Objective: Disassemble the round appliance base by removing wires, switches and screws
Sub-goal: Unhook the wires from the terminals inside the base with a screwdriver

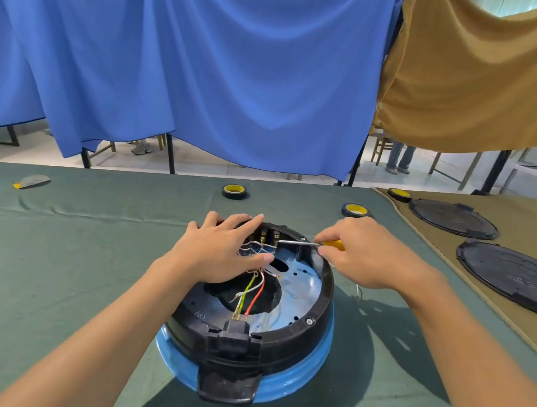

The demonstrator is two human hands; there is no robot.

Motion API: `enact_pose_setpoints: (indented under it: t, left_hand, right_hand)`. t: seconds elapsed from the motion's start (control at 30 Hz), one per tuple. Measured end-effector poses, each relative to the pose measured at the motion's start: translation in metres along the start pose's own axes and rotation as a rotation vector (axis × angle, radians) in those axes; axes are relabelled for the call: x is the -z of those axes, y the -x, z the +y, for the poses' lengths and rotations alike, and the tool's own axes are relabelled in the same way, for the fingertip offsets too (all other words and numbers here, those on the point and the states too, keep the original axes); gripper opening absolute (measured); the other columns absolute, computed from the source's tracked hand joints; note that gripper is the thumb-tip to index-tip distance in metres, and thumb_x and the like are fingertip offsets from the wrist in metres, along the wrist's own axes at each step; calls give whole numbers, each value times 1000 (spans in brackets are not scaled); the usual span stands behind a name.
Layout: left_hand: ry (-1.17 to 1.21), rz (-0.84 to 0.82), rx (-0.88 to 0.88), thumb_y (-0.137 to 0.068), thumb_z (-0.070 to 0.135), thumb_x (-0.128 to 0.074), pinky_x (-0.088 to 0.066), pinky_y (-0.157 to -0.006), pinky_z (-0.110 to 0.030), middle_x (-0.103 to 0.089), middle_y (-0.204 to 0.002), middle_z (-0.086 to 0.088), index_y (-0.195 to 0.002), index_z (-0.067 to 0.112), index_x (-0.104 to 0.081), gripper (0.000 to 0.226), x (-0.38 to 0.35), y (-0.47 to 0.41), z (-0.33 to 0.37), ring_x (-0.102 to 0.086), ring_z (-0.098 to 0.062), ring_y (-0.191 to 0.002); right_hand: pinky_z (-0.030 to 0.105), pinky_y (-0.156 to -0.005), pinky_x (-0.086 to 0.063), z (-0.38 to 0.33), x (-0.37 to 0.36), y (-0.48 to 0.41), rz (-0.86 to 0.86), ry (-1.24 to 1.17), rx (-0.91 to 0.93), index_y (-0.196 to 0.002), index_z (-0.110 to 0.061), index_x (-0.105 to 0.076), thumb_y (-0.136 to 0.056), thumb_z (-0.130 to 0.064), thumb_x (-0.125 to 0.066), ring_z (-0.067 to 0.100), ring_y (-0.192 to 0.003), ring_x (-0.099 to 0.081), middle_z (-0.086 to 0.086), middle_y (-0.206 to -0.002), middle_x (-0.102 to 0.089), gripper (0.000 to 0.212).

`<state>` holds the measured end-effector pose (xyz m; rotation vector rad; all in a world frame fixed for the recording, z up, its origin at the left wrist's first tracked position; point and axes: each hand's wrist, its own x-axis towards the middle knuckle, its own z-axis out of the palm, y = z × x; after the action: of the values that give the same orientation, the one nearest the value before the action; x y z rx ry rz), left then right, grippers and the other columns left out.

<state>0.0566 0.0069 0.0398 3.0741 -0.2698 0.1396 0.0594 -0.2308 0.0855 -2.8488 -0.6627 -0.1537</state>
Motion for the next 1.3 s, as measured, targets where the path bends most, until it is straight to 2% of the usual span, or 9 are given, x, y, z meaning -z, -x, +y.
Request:
enact_pose_setpoints:
  t: [0.1, 0.3, 0.43, 0.6, 0.8, 1.0, 1.1, 1.23, 1.3]
  left_hand:
    - [-29, -3, -9, -79, 83, -23, -29, -102, -50, -11, -156, 20, -149, 43, -5, 83, 1, -1, 1, -21, -25, -137]
    - [-23, 7, -24, -82, 80, -26, -28, -103, -51, -11, -157, 17, -150, 40, -7, 81, 0, -1, 0, -19, -25, -139]
    - [-23, 7, -35, -82, 80, -25, -28, -103, -52, -9, -158, 19, -150, 39, -7, 82, -1, -2, 0, -18, -24, -139]
    - [-19, -1, -41, -82, 80, -26, -27, -105, -53, -5, -158, 21, -151, 39, -5, 83, -1, -2, 0, -15, -23, -141]
    - [-25, -10, -38, -83, 79, -28, -26, -106, -54, -7, -159, 19, -151, 38, -6, 83, 1, -2, 3, -17, -25, -141]
    - [-23, -10, -35, -83, 79, -28, -26, -106, -55, -9, -158, 18, -151, 37, -7, 83, 2, -1, 4, -18, -26, -140]
    - [-22, -17, -30, -83, 79, -29, -26, -105, -56, -9, -158, 19, -151, 38, -7, 83, 3, -1, 4, -18, -27, -140]
    - [-22, -12, -30, -82, 79, -30, -27, -104, -55, -11, -157, 20, -151, 38, -9, 83, 3, 0, 5, -20, -28, -139]
    - [-20, -15, -29, -82, 79, -30, -27, -104, -54, -12, -157, 20, -151, 38, -10, 82, 4, 0, 5, -20, -28, -138]
  right_hand:
    - [46, -78, -53, -7, 2, -3, 17, 107, 42, -108, -31, -71, -95, -28, -51, 27, -93, -61, -1, -101, -70, 24]
    - [48, -73, -54, -15, 5, -10, 74, 262, 59, -99, -14, -69, -90, -18, -50, 31, -92, -61, 6, -94, -69, 22]
    - [47, -73, -54, -15, 10, -9, 84, 277, 67, -94, -21, -72, -90, -20, -50, 30, -91, -60, -2, -94, -68, 22]
    - [45, -69, -55, -18, 2, -11, 71, 266, 84, -95, -23, -73, -94, -22, -50, 27, -88, -60, 0, -93, -68, 23]
    - [42, -65, -55, -16, -5, -12, 116, 295, 113, -93, -18, -73, -91, -15, -53, 27, -82, -60, 2, -87, -65, 20]
    - [34, -57, -46, -24, -8, -11, 141, 406, 122, -104, -23, -73, -89, -10, -56, 29, -80, -60, 4, -91, -64, 26]
    - [33, -58, -43, -26, -1, -18, 104, 424, 96, -104, -25, -72, -85, -9, -56, 31, -80, -61, 4, -93, -67, 30]
    - [30, -62, -36, -24, 18, -41, -2, 398, 115, -107, -35, -70, -86, -9, -52, 26, -94, -61, -4, -104, -67, 38]
    - [29, -60, -34, -20, 27, -55, -100, 373, 135, -106, -36, -72, -87, -9, -52, 19, -89, -59, -10, -96, -67, 38]
